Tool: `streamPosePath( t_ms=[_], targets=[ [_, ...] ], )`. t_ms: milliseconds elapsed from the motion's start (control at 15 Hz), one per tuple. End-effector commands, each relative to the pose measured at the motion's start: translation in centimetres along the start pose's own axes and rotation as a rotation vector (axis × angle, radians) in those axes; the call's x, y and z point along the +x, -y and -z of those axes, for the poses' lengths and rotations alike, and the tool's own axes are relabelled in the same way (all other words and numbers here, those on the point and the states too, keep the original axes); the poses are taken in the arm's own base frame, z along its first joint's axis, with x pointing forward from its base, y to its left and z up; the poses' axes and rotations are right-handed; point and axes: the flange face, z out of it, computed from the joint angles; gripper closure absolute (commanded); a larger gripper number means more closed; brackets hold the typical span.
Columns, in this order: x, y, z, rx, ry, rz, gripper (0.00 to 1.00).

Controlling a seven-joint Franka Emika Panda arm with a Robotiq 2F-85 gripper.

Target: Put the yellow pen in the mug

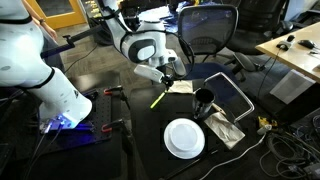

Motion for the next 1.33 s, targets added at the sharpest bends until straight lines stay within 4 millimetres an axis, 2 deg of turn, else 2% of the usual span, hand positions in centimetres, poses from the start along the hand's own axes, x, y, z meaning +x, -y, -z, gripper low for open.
streamPosePath(
  t_ms=[0, 533, 1133, 1200, 1267],
  targets=[
    [0.4, -0.1, -2.1, -0.012, -0.009, -0.011, 0.0],
    [1.0, 0.8, -5.1, -0.001, -0.03, -0.023, 0.0],
    [1.3, 1.1, -6.3, 0.004, -0.019, -0.026, 0.0],
    [1.3, 1.2, -6.4, 0.005, -0.019, -0.026, 0.02],
    [1.4, 1.2, -6.5, 0.005, -0.019, -0.025, 0.26]
  ],
)
